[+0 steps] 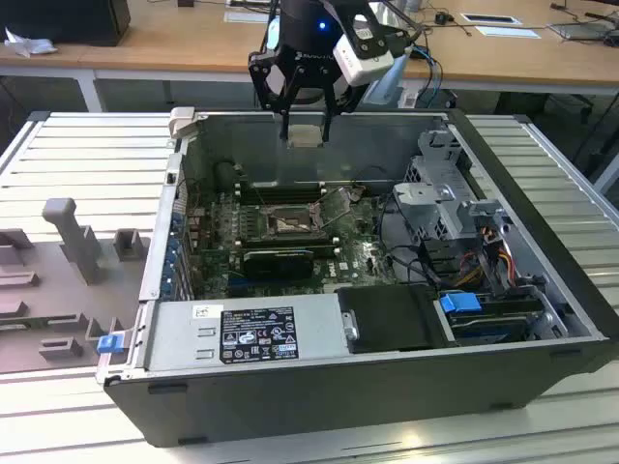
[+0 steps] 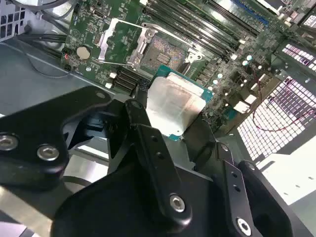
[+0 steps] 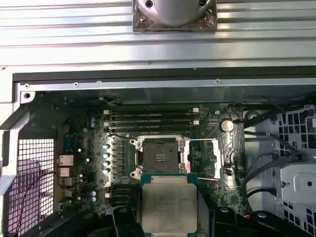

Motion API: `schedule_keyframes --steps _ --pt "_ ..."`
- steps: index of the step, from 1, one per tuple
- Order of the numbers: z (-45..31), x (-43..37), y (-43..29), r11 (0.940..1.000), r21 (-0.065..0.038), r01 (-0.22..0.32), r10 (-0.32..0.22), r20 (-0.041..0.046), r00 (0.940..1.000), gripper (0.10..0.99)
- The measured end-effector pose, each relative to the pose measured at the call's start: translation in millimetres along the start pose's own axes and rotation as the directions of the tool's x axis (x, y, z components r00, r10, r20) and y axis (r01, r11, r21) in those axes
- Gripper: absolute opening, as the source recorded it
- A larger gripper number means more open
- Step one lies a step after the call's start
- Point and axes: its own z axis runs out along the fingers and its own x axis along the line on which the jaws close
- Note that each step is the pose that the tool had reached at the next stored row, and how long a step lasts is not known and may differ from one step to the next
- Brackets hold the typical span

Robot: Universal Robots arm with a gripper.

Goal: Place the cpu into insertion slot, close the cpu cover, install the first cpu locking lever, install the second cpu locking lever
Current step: 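Place the cpu into insertion slot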

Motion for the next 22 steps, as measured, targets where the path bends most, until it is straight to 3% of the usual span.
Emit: schedule_keyframes --steps 7,16,22 --pt "1.2 -0.1 -0.1 0.9973 -0.002 -0.073 0.073 0.0065 0.9973 0.541" --pt "4.5 -0.1 -0.4 0.9969 -0.002 -0.079 0.079 0.007 0.9969 0.541" --pt "4.9 -0.1 -0.4 0.9919 -0.003 -0.127 0.127 0.0112 0.9919 0.541"
